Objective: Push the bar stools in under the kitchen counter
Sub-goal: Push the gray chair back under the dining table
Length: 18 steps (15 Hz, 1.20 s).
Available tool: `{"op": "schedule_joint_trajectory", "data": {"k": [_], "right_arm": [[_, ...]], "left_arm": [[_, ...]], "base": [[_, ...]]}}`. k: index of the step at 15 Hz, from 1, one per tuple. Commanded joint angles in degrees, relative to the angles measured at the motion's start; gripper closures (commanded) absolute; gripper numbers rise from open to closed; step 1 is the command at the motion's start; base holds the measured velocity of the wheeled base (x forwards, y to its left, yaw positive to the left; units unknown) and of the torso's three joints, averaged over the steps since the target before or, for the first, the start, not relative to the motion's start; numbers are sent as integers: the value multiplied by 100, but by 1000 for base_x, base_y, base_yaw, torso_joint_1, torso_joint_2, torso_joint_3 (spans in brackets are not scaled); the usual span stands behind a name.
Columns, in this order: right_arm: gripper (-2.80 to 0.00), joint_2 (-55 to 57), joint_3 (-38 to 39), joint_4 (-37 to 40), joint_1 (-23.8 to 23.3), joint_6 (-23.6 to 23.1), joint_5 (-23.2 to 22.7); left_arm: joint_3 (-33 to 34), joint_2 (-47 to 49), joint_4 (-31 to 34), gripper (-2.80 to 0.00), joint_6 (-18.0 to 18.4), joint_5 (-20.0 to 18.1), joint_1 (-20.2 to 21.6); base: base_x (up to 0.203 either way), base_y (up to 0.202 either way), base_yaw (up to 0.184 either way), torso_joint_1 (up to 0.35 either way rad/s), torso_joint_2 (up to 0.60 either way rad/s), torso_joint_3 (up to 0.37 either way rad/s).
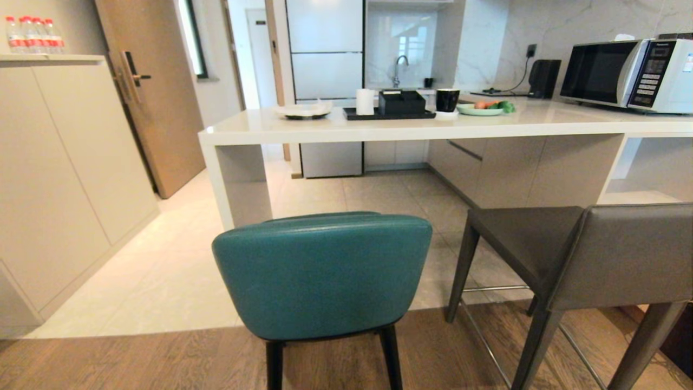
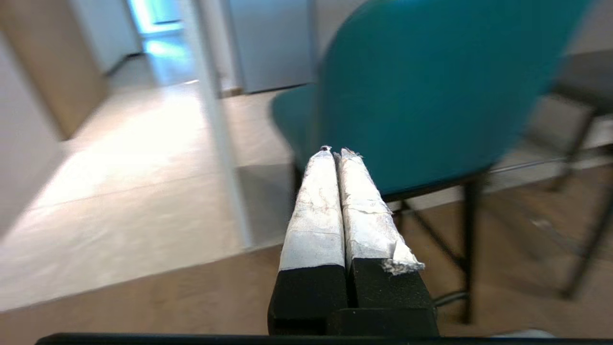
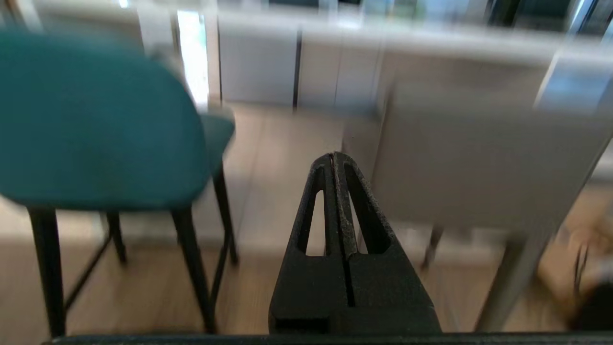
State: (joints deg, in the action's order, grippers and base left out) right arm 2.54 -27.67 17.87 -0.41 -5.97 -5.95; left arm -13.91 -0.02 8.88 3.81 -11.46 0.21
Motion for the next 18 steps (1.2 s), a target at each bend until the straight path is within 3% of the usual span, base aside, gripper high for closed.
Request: {"op": "schedule_joint_trajectory", "data": {"k": [1, 5, 8, 11, 14, 18], "right_arm": [[0, -259, 579, -32, 3, 15, 26], [0, -260, 1985, -1133, 5, -140, 122], [0, -259, 2802, -1886, 6, -253, 364], [0, -254, 2767, -1699, 6, -107, 419], [0, -262, 2767, -1690, 6, -263, 376], [0, -254, 2767, -1699, 6, -19, 419]], "left_arm": [[516, 11, -399, 0, 78, 175, 1], [1305, 11, -1281, 0, 316, 451, 4], [1382, 11, -1234, 0, 133, 758, 1], [1361, 11, -704, 0, -36, 1070, -1], [1382, 11, -870, 0, -134, 1137, -3], [1382, 11, -870, 0, -180, 1146, -3]], "base": [[0, 0, 0, 0, 0, 0], [0, 0, 0, 0, 0, 0], [0, 0, 0, 0, 0, 0], [0, 0, 0, 0, 0, 0], [0, 0, 0, 0, 0, 0], [0, 0, 0, 0, 0, 0]]}}
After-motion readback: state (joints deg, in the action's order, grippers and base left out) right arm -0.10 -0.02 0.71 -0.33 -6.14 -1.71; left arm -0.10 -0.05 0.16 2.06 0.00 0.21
